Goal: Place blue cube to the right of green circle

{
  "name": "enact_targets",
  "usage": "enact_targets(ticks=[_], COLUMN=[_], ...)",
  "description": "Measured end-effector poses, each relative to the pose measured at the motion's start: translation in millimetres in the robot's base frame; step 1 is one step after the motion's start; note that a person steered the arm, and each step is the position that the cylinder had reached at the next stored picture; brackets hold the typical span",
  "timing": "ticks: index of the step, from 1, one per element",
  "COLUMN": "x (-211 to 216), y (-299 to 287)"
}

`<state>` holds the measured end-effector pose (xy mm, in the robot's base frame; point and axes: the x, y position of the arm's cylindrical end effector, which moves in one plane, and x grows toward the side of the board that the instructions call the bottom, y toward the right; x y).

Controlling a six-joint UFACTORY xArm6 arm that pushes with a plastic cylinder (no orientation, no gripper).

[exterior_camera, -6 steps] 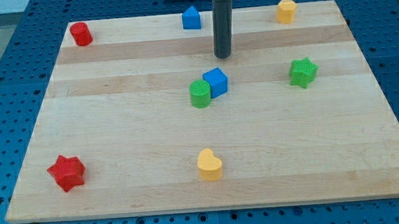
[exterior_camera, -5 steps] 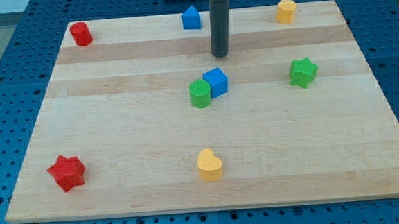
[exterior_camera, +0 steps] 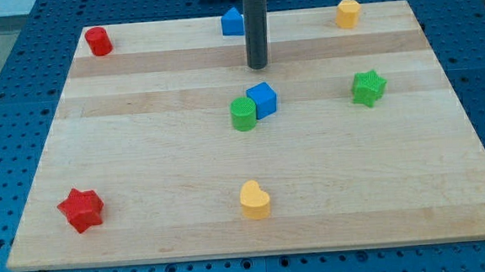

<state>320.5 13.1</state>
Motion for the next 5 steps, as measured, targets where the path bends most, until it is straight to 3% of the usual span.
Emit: enact_targets(ticks=[3, 5], x=[16, 56], y=[10, -14])
